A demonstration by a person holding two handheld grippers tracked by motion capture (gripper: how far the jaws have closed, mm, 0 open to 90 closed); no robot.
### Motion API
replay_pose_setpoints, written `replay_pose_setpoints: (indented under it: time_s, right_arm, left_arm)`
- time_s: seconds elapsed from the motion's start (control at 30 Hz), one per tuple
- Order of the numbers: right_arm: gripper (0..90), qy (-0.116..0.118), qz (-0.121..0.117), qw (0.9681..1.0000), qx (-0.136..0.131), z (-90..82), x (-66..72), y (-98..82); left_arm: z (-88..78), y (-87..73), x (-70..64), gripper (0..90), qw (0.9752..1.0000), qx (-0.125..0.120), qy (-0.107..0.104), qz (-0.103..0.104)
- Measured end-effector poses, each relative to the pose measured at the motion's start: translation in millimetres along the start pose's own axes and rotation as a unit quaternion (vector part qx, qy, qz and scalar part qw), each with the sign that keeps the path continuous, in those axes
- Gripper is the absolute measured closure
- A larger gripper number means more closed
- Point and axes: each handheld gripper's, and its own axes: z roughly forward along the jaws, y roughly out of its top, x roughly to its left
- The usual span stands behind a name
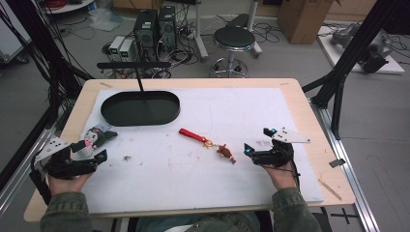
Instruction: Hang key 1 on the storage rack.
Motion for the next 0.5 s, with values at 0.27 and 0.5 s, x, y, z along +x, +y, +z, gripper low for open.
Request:
replay_pose_setpoints:
  time_s: [0.27,0.5]
  right_arm:
    - [0.4,-0.002,0.01,0.9999,0.01,-0.1,-0.5,-0.4]
    - [0.4,0.0,0.013,0.9997,0.019,1.6,-0.6,-1.1]
  left_arm:
    - [0.1,-0.4,-1.4,1.7,1.0,0.004,-0.003,0.004]
    - [1.1,-0.7,-0.8,1.7,1.0,0.007,-0.003,0.004]
